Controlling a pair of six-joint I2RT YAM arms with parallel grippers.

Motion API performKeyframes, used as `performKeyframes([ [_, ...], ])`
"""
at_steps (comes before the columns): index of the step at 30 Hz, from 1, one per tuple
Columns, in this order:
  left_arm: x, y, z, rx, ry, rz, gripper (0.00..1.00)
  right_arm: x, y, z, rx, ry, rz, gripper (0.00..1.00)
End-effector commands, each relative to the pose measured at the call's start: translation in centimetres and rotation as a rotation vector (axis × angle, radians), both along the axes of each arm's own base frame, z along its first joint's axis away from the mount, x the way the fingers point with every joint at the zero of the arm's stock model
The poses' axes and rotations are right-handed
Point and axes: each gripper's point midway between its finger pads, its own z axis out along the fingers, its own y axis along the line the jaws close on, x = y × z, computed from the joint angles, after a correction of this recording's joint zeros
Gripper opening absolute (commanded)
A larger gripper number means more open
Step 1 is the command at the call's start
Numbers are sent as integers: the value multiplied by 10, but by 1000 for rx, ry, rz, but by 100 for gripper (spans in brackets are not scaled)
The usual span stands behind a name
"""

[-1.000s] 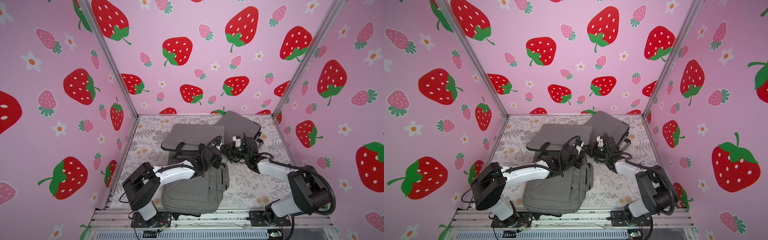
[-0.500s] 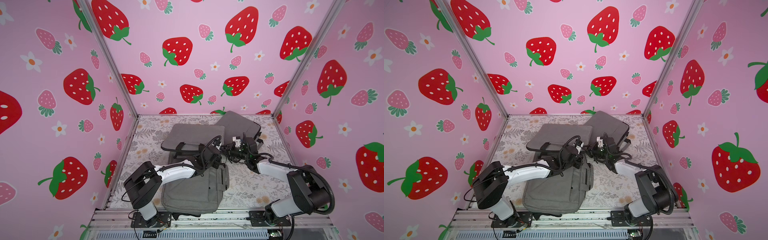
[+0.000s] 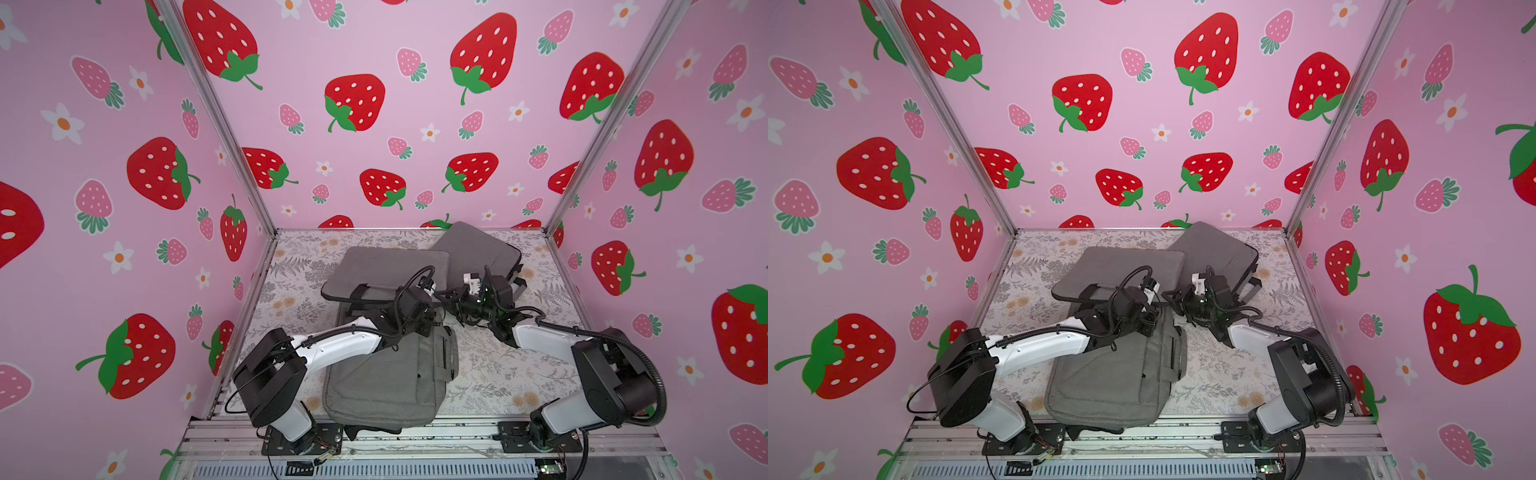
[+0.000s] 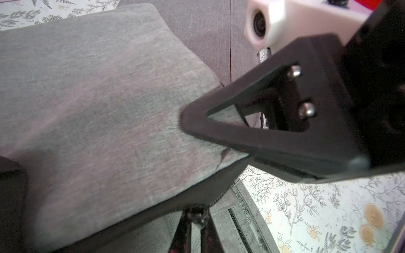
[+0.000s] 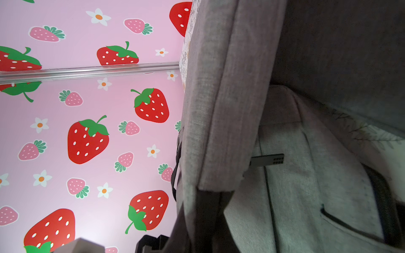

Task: Open the zippered laptop bag and take out the laptop
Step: Unzip the zipper on the zippered laptop bag.

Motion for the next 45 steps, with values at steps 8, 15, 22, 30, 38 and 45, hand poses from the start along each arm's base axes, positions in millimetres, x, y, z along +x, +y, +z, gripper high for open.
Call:
performKeyframes([
  [8,7,42,3,15,82,95,0,5,-12,0,-10,-26,-25,0],
  [15,10,66,1,59,101,129,0,6,-17,2,-15,-34,-30,0],
  [22,18,100,0,129,121,199,0,6,-19,5,-31,-56,-19,0],
  [30,32,145,3,208,136,296,0,2,-25,10,-59,-87,6,0],
  [38,41,191,3,238,165,401,0,1,-33,13,-54,-97,15,0],
  [45,50,236,5,259,176,499,0,-3,-37,13,-60,-109,43,0],
])
